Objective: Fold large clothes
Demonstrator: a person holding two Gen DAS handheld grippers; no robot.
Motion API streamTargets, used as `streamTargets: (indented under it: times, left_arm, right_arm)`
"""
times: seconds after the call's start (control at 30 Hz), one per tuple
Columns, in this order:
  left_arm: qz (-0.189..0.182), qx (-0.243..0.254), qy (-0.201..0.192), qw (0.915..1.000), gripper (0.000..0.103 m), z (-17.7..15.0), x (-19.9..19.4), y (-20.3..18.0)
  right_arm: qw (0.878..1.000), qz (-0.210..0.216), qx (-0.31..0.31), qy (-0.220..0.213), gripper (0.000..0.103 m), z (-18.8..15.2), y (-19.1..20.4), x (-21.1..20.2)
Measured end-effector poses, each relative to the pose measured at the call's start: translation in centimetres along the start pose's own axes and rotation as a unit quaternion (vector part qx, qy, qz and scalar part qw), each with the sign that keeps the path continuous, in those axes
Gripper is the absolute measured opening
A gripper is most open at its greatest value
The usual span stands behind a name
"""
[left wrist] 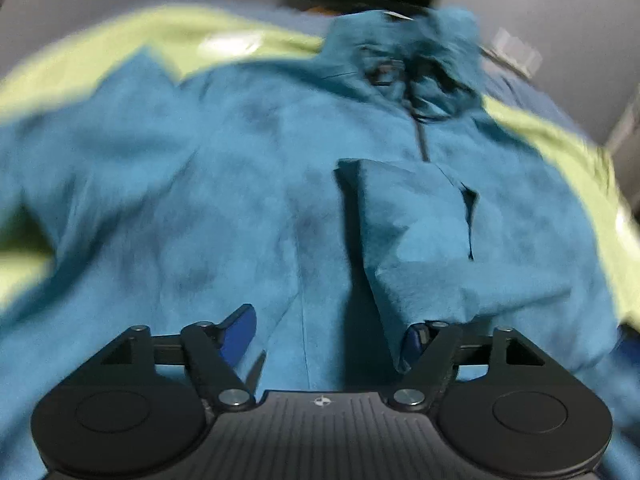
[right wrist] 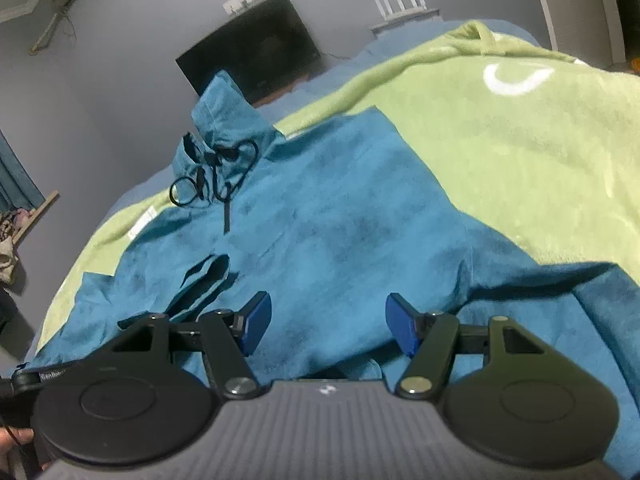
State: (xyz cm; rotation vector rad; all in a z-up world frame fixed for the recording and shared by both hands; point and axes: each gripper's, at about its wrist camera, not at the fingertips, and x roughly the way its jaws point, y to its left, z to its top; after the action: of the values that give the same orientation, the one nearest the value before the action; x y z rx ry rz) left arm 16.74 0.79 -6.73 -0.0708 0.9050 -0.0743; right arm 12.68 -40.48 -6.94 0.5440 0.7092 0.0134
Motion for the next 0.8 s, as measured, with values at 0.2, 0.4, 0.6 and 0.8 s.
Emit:
streamTargets:
  times: [0.2,0.4,0.6,0.8]
  left_arm:
    - [0.06,0.327,-0.105,0.9373,0.092,-3.2,-1.2,-10.3]
    - [0.057,0.411,-0.103,0.9038,0.041,-4.6,0.1,-15.0]
    - [0.03,0.258,-0.105,0.9599,0.006,-1.0,-1.2,-9.9]
    - [0.01,0.016,-0.102,0.9946,0.005,1.9,-3.7,0.0]
  right_arm:
    - [1.0,-0.01,-0.012,0.01,0.062,-0.2,0.5,0.3]
    - [1.0,-0.011,-0.016,0.013,0.062,-0.5,0.4,0.3]
    - [1.0,-0.01,-0.015,0.017,0.062,-0.5,0.2,0.3]
    - [1.0,-0.01,-0.018,0.019,0.062,-0.5,0.2,0.3]
